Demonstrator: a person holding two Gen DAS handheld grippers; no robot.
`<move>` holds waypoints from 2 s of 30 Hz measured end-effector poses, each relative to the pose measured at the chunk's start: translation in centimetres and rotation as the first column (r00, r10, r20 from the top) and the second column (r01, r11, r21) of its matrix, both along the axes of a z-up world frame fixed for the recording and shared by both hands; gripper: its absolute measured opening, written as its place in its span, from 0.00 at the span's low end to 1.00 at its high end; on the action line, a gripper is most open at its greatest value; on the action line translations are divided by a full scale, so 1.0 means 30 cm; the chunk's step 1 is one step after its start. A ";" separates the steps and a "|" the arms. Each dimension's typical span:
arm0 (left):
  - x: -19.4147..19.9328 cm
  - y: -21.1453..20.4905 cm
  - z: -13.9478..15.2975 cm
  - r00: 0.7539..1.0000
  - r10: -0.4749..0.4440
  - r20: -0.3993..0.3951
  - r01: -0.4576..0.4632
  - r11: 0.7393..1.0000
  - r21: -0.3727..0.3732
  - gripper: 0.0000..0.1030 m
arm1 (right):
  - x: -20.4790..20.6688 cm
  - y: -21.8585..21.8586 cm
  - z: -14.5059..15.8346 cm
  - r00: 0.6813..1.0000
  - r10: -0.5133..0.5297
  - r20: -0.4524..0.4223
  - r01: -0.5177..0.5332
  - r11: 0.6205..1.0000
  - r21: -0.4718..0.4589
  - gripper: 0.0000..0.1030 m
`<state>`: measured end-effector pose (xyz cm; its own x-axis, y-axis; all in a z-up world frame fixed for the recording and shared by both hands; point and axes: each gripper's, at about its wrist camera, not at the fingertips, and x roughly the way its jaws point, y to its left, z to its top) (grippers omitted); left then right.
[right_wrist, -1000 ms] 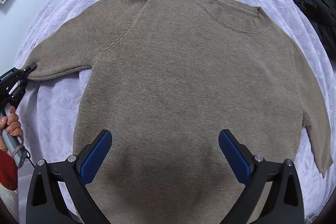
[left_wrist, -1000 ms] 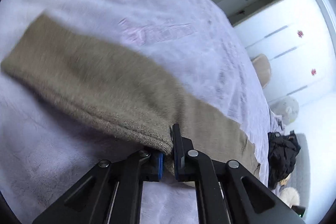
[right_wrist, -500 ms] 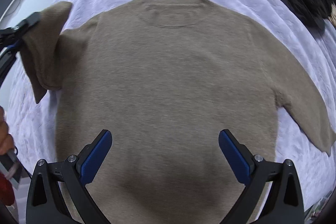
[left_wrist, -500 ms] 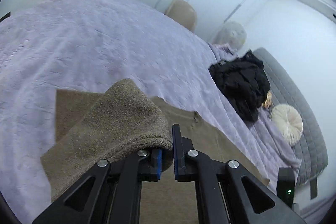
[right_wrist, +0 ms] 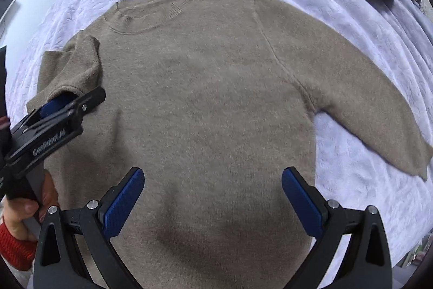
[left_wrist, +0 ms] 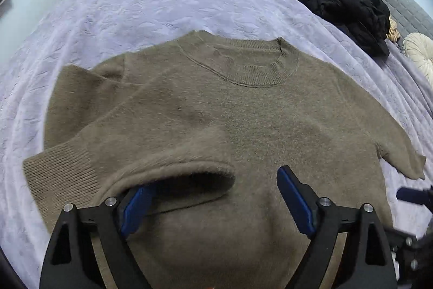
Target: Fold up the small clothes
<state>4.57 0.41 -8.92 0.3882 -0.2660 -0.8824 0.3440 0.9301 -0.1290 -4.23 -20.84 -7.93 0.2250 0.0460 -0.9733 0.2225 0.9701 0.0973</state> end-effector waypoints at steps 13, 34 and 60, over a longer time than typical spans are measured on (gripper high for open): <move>-0.047 0.561 0.052 0.946 0.324 -0.018 -0.323 0.946 0.040 0.86 | 0.226 0.597 0.094 0.694 0.698 0.175 -0.650 0.712 -0.265 0.99; 0.118 0.523 0.042 0.952 0.306 0.021 -0.307 0.950 0.061 0.86 | 0.255 -0.069 -0.111 0.952 -0.258 0.163 0.169 0.891 0.422 0.18; 0.312 0.446 -0.099 0.941 0.339 0.015 -0.334 0.918 0.216 0.86 | 0.289 -0.337 -0.253 0.919 -0.383 0.097 0.304 0.842 0.445 0.08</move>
<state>13.93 13.77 -11.87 0.4014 0.0710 -0.9132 0.0055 0.9968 0.0800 4.45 -30.95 -15.53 0.4659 0.3221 -0.8241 0.4746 0.6951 0.5400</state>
